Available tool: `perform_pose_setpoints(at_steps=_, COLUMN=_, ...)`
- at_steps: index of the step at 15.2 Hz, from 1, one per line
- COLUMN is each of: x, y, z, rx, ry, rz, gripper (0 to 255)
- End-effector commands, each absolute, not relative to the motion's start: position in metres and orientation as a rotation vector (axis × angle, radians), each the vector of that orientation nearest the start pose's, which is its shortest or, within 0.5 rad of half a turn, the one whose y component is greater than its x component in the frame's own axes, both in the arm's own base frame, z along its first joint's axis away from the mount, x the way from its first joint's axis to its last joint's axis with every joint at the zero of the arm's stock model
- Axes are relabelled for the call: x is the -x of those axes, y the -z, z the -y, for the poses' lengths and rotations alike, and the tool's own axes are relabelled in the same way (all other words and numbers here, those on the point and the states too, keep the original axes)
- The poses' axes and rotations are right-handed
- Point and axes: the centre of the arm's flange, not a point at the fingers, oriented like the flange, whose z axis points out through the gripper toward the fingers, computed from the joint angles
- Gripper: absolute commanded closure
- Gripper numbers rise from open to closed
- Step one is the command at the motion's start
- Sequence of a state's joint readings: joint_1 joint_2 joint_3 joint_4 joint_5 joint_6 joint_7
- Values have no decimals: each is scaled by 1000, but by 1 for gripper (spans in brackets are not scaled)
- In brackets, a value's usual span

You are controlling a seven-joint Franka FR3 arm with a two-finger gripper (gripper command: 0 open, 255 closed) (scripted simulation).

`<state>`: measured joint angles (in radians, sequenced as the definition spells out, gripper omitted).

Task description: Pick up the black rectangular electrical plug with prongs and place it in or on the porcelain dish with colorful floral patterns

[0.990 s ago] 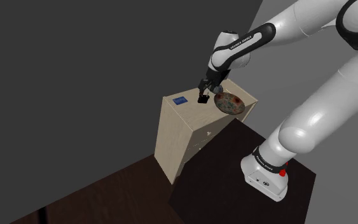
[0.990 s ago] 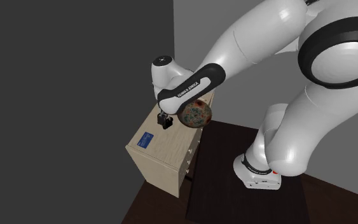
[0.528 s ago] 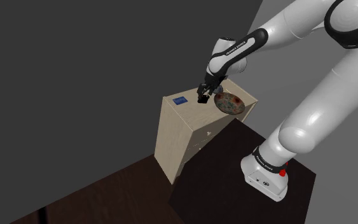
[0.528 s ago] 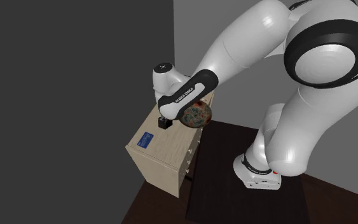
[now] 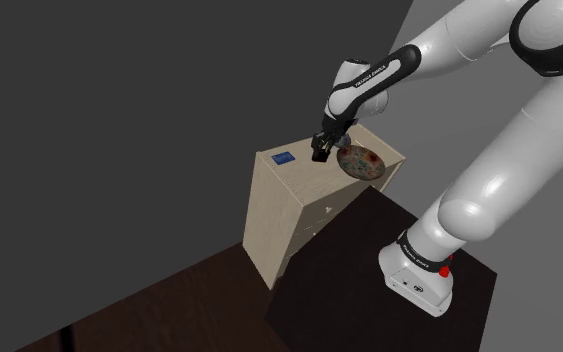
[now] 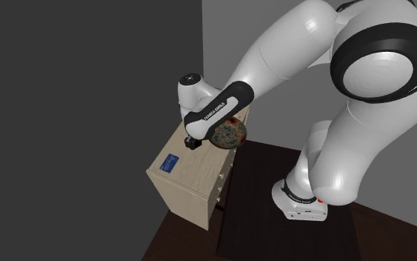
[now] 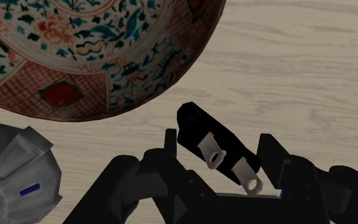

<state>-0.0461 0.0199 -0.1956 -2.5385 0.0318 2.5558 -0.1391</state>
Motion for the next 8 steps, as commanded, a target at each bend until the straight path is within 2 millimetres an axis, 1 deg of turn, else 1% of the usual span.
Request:
perform_pose_setpoints(at_steps=1, x=-443, y=-265, z=110, rx=3121, ry=1, rz=-202, gripper=255)
perform_pose_setpoints(at_steps=7, x=-443, y=-265, z=110, rx=3121, ry=1, rz=-202, gripper=255)
perform_pose_setpoints(at_steps=8, x=-443, y=-270, z=110, rx=3121, ry=1, rz=-202, gripper=255)
